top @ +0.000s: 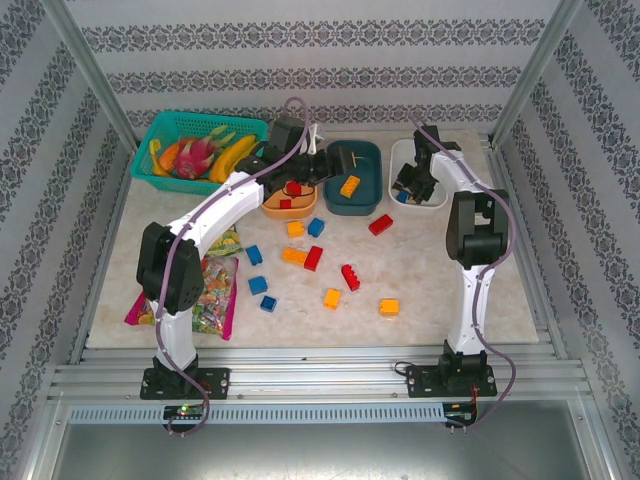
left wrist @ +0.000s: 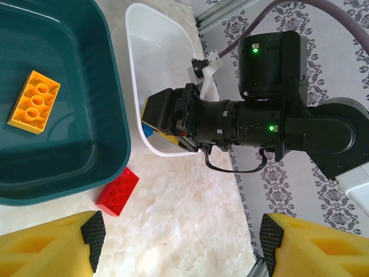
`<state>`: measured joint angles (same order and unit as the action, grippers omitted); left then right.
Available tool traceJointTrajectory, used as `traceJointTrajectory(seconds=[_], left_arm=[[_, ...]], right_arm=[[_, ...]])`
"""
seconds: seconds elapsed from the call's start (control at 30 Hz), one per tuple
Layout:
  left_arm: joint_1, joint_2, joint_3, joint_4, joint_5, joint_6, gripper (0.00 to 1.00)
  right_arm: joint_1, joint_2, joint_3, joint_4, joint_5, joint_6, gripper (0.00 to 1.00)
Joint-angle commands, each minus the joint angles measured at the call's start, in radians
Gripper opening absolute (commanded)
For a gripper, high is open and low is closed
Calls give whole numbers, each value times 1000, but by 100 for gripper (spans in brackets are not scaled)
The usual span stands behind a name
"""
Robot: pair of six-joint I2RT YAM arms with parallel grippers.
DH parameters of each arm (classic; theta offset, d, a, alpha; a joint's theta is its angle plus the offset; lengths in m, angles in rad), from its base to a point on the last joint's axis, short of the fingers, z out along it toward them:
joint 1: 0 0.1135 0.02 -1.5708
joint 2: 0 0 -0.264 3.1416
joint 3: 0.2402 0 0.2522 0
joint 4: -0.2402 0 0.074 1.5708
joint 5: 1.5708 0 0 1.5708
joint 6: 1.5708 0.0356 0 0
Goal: Sort the legos into containers by color
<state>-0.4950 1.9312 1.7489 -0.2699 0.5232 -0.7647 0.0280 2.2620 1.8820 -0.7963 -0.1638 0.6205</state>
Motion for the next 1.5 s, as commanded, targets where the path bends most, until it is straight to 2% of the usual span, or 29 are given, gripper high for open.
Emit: traceJointTrajectory(seconds=[0.0, 0.27, 0.5, 0.7, 0.97, 1.17, 1.3, 1.47], left_arm=[[11, -7, 28, -14, 15, 2, 74], [22, -35, 30, -49, 5, 5, 74], [42, -91, 14, -108, -11, 23, 74], [47, -152, -43, -196, -29, 44, 73], [40, -259, -239, -270, -54, 61, 71], [8, -316, -378, -330, -101, 115, 69], [-29, -288, -408, -342, -139, 176, 68], [-92, -141, -284, -439, -239, 339, 66]], right_arm=[[-8, -33, 39, -24, -20, -18, 47], [7, -181, 87, -22, -10, -30, 59], [84, -387, 28, 19, 16, -97, 67], [199, -631, -191, 97, 15, -158, 69], [358, -995, -633, 231, -36, -163, 69], [459, -1154, -849, 220, -63, -122, 70], [508, -1220, -965, 257, -106, -63, 71], [518, -1281, -1125, 372, -211, 12, 78]])
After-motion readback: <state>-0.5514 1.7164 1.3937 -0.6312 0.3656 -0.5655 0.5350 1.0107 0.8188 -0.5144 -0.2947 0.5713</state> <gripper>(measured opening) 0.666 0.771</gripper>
